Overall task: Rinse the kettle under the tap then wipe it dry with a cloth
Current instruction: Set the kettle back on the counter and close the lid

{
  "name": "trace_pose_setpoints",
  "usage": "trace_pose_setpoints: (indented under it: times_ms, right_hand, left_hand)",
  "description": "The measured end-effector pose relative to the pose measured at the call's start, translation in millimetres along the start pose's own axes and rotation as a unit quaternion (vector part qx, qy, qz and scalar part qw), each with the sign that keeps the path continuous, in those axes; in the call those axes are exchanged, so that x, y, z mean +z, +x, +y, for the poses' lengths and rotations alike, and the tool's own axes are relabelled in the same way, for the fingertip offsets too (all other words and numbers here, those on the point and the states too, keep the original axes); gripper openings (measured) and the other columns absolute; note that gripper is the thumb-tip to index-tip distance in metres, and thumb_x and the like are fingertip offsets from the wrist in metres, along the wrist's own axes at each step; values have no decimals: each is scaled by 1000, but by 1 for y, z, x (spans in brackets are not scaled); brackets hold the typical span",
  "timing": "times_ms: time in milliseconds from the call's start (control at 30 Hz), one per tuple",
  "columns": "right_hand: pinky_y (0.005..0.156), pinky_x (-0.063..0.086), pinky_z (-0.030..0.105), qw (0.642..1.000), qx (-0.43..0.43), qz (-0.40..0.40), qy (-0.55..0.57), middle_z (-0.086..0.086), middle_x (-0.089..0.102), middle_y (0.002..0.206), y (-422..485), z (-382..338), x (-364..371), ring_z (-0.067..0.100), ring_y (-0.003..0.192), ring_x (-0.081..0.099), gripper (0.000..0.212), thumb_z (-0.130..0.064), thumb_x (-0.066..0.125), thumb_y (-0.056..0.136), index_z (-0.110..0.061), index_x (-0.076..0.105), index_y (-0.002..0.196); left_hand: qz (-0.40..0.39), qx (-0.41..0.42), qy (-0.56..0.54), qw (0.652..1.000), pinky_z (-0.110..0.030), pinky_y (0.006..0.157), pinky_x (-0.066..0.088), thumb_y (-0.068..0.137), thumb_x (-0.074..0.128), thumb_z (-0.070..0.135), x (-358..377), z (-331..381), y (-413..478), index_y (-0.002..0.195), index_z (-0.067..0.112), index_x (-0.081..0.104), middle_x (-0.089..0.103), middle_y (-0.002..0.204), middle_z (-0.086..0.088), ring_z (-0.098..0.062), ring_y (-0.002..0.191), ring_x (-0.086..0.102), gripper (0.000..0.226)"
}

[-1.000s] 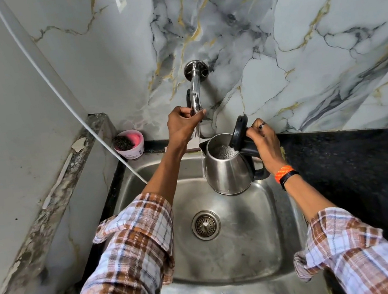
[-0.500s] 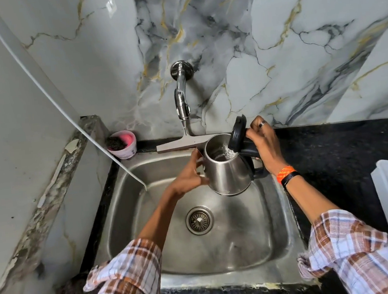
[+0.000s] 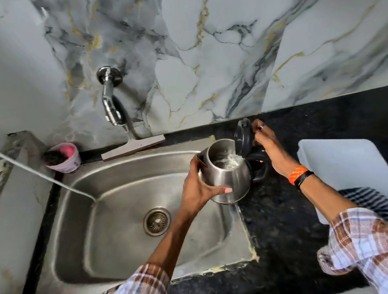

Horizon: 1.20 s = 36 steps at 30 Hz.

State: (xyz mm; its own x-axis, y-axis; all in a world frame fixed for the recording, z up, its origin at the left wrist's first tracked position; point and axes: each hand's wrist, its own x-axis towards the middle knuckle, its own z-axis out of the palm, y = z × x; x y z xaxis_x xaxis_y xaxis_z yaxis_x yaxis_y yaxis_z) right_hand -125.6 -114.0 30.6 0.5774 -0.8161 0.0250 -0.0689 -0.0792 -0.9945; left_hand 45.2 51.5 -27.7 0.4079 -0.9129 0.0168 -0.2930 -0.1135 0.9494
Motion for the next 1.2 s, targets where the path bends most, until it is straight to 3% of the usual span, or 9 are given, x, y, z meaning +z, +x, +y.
trace_pose_setpoints:
  times_ms: [67, 200, 300, 367, 500, 600, 800, 1067, 1200]
  right_hand:
    - [84, 43, 37, 999, 4, -23, -39, 0, 59, 88, -8, -4, -26, 11, 86, 55, 21, -42, 58, 86, -22, 55, 90]
    - [85, 41, 46, 989, 40, -56, -130, -3, 55, 86, -18, -7, -68, 16, 87, 51, 25, -53, 61, 79, -30, 52, 84]
    - [73, 33, 39, 972, 63, -78, -212, -17, 46, 67, -24, -5, -92, 7, 69, 43, 42, -63, 66, 74, -29, 44, 79]
    - [72, 34, 39, 959, 74, -79, -261, -15, 47, 66, -29, -1, -103, 10, 68, 44, 49, -68, 66, 71, -27, 42, 81]
    - [73, 37, 41, 940, 70, -72, -325, -10, 52, 71, -32, 14, -122, 16, 66, 48, 51, -62, 78, 77, -29, 38, 80]
    - [65, 34, 38, 930, 60, -67, -357, -10, 42, 64, -31, 21, -129, 12, 58, 42, 53, -53, 85, 78, -30, 36, 79]
    - [63, 32, 39, 920, 61, -78, -379, -11, 41, 68, -25, 27, -131, 15, 60, 41, 57, -59, 86, 73, -34, 35, 77]
    - [67, 39, 38, 921, 83, -85, -371, -13, 52, 73, -22, 29, -127, 14, 68, 51, 63, -85, 70, 57, -34, 41, 81]
    - [63, 38, 35, 917, 66, -77, -386, -13, 51, 71, -27, 32, -127, 10, 66, 51, 59, -89, 62, 62, -36, 42, 80]
  left_hand:
    - [9, -11, 3, 1000, -30, 108, 49, 42, 100, 48, 30, 7, -4, 142, 28, 37, 60, 134, 9, -7, 123, 58, 120]
    - [24, -14, -7, 1000, -13, 103, 46, 45, 100, 45, 84, 18, -14, 140, 34, 37, 57, 138, 14, 0, 124, 56, 115]
    - [37, -18, -14, 999, -27, 107, 48, 46, 99, 43, 116, 26, -19, 140, 42, 37, 57, 138, 22, -4, 129, 57, 113]
    - [31, -20, -7, 999, -31, 108, 49, 48, 99, 40, 130, 31, -21, 139, 48, 35, 56, 137, 26, -2, 129, 57, 111]
    - [32, -38, 9, 999, -46, 112, 48, 51, 99, 36, 151, 38, -27, 146, 31, 34, 56, 145, 9, -15, 134, 56, 115]
    - [43, -53, 19, 998, -43, 113, 48, 50, 97, 39, 163, 43, -32, 144, 37, 32, 55, 145, 13, -13, 134, 55, 115]
    - [57, -60, 15, 996, -38, 110, 50, 48, 98, 37, 172, 44, -35, 133, 54, 30, 55, 135, 22, -8, 127, 57, 110]
    - [58, -64, 12, 996, -41, 111, 50, 47, 98, 41, 169, 33, -32, 144, 37, 35, 57, 142, 16, -8, 131, 57, 116]
    - [34, -54, 28, 998, -45, 117, 44, 53, 100, 37, 164, 30, -26, 152, 26, 30, 51, 152, 6, -12, 140, 51, 122]
